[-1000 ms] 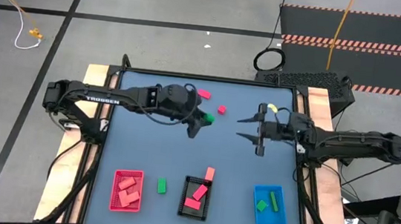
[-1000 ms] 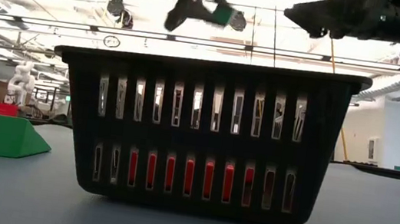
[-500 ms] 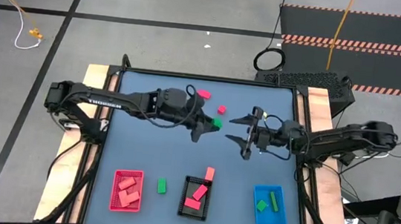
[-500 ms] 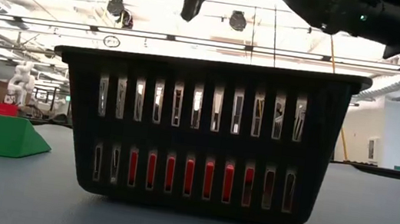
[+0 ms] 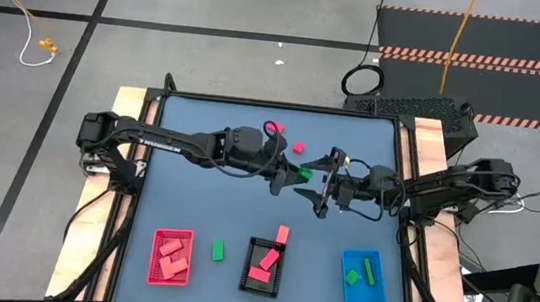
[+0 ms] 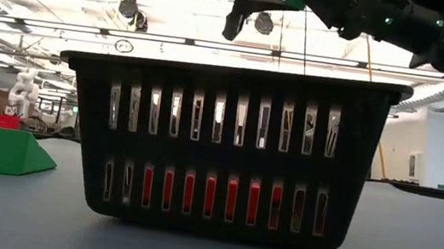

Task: Sort & place blocks by color
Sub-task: Put the green block into the blue bin

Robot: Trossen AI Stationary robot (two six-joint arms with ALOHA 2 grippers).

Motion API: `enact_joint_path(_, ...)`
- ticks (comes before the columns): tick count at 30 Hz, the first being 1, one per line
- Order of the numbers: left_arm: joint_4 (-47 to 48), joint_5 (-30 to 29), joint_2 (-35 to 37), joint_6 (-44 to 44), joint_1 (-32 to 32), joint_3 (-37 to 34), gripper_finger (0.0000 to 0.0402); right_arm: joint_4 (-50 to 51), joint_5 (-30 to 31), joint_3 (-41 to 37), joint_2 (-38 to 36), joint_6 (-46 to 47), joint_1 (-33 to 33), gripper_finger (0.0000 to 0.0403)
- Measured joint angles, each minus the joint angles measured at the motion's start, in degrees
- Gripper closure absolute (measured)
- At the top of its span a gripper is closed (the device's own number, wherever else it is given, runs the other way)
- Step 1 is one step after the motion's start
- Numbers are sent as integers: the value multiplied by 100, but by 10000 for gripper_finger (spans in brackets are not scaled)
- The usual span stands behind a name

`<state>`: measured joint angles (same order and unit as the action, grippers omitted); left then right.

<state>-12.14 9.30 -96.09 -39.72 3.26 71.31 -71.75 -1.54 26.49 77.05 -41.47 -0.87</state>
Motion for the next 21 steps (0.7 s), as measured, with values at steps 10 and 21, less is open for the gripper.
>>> enact_joint_path(10, 10, 85, -5, 0, 5, 0, 239, -54, 451, 41, 99, -87, 0, 157)
enact_joint_path(21, 14, 125, -3, 83, 13, 2, 261, 84, 466, 39, 101, -210, -2, 277)
